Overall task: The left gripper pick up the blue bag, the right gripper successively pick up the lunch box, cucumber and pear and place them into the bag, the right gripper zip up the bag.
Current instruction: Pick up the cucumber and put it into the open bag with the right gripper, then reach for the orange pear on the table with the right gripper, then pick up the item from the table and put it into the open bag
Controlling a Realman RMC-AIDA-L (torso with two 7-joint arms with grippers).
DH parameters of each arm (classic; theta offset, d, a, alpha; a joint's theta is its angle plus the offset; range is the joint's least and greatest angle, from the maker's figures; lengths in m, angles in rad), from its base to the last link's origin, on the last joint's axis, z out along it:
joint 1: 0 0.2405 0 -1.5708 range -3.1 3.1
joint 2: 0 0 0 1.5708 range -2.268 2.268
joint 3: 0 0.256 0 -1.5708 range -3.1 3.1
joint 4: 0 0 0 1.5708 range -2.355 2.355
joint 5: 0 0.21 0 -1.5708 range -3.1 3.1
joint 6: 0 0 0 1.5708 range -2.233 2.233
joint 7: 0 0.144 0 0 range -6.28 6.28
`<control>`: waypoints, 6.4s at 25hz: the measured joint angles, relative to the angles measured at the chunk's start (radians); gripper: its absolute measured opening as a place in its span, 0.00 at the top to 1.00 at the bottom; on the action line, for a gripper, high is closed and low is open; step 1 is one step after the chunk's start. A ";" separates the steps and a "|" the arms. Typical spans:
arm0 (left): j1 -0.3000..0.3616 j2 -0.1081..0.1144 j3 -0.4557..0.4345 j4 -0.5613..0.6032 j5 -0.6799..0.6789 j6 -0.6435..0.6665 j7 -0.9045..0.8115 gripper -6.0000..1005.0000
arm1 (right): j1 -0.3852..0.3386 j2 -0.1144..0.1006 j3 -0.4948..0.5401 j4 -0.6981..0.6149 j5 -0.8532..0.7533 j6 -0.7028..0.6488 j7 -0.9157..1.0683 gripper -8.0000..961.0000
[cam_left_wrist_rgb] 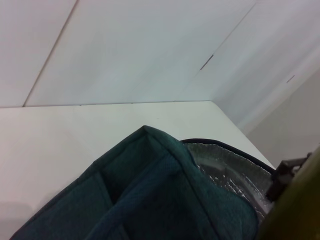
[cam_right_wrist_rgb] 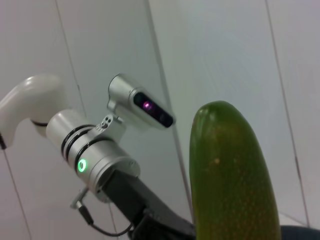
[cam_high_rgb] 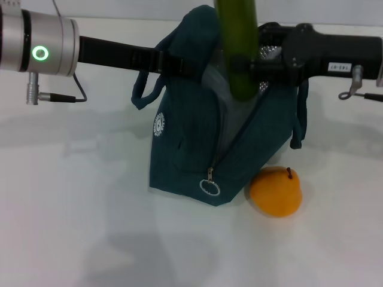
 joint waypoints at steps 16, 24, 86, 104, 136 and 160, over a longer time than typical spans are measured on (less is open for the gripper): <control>0.000 -0.001 0.000 -0.003 0.000 -0.002 0.000 0.95 | -0.005 0.001 -0.029 0.013 0.015 -0.052 -0.018 0.24; 0.000 -0.002 0.000 -0.003 0.000 -0.002 -0.002 0.95 | -0.039 -0.004 -0.017 -0.028 0.024 -0.061 -0.023 0.23; 0.043 0.002 -0.002 -0.024 -0.025 -0.055 0.032 0.95 | -0.220 -0.001 0.043 0.226 -0.089 -0.142 -0.439 0.40; 0.045 -0.002 -0.002 -0.025 -0.025 -0.065 0.034 0.95 | -0.207 -0.002 0.015 0.250 -0.088 -0.106 -0.439 0.68; 0.058 -0.002 0.028 -0.026 -0.051 -0.054 0.034 0.95 | -0.076 0.001 0.460 0.253 0.103 -0.542 -0.424 0.96; 0.054 -0.001 0.040 -0.026 -0.089 -0.064 0.035 0.95 | 0.078 0.009 0.078 0.333 0.145 -0.159 -0.477 0.95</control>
